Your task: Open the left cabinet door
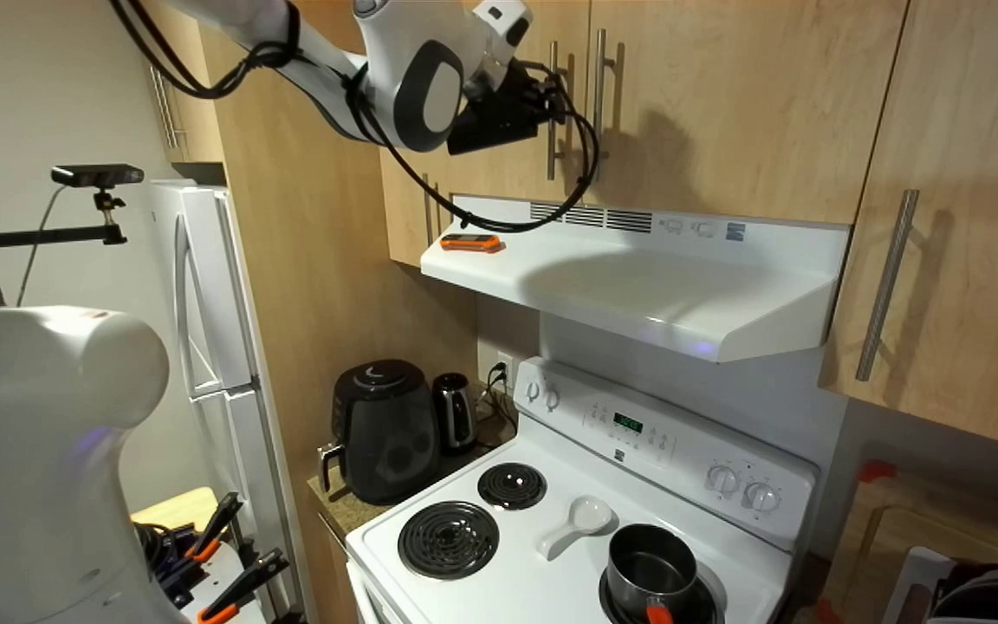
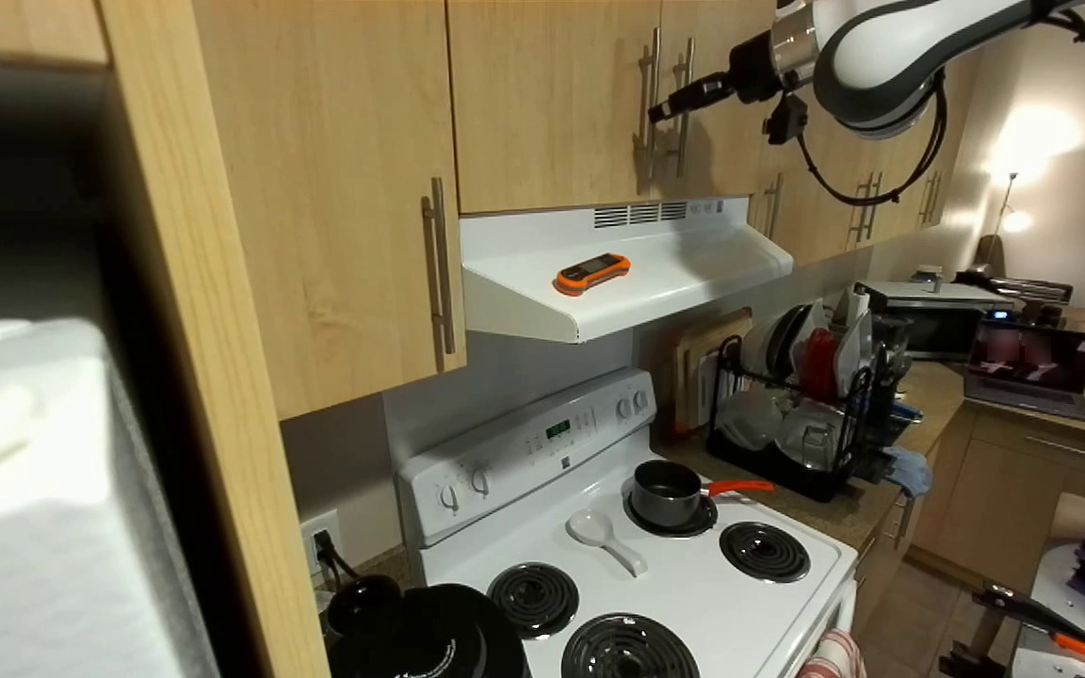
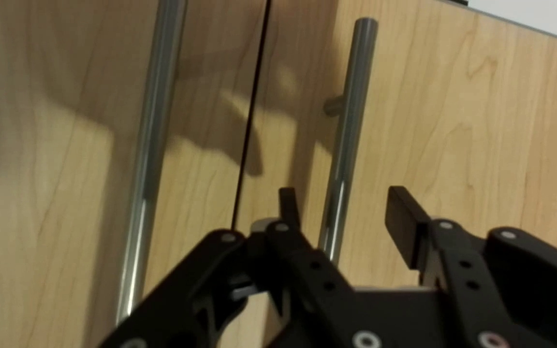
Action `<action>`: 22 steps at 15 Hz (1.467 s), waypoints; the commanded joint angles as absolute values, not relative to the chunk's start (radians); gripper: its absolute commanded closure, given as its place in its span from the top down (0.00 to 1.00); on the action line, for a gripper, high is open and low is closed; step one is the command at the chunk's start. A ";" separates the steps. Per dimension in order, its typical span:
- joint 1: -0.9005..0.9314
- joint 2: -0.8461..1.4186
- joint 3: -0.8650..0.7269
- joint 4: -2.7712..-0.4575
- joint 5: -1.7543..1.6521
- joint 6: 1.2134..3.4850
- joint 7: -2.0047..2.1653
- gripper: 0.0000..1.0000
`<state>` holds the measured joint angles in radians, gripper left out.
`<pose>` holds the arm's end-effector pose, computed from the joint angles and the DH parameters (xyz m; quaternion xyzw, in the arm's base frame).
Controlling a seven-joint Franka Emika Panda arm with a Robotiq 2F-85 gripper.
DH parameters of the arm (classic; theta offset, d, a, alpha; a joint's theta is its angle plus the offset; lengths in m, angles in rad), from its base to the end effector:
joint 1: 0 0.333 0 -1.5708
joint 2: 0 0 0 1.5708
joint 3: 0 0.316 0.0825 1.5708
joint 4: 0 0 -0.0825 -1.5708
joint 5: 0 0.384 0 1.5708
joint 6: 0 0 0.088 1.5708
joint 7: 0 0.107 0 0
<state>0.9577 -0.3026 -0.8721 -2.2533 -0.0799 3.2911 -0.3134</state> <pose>0.5294 0.0043 0.5957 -0.7996 -0.1395 -0.5839 0.0160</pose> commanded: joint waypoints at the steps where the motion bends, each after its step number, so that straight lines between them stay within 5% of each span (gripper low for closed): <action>1: 0.978 -0.292 -0.905 -2.251 -0.060 3.313 -0.294 0.20; 3: 0.972 -0.290 -0.909 -2.251 -0.057 3.305 -0.283 0.07; 6: 0.956 -0.358 -0.904 -2.265 -0.082 3.256 -0.290 0.01; 13: 0.884 -0.484 -0.837 -2.288 -0.102 3.141 -0.284 0.03; 14: 0.868 -0.495 -0.822 -2.287 -0.104 3.118 -0.281 0.21; 22: 0.811 -0.492 -0.776 -2.277 -0.084 3.095 -0.283 0.69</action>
<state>0.8099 -0.4921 -0.7746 -2.2777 -0.0840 3.0949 -0.2830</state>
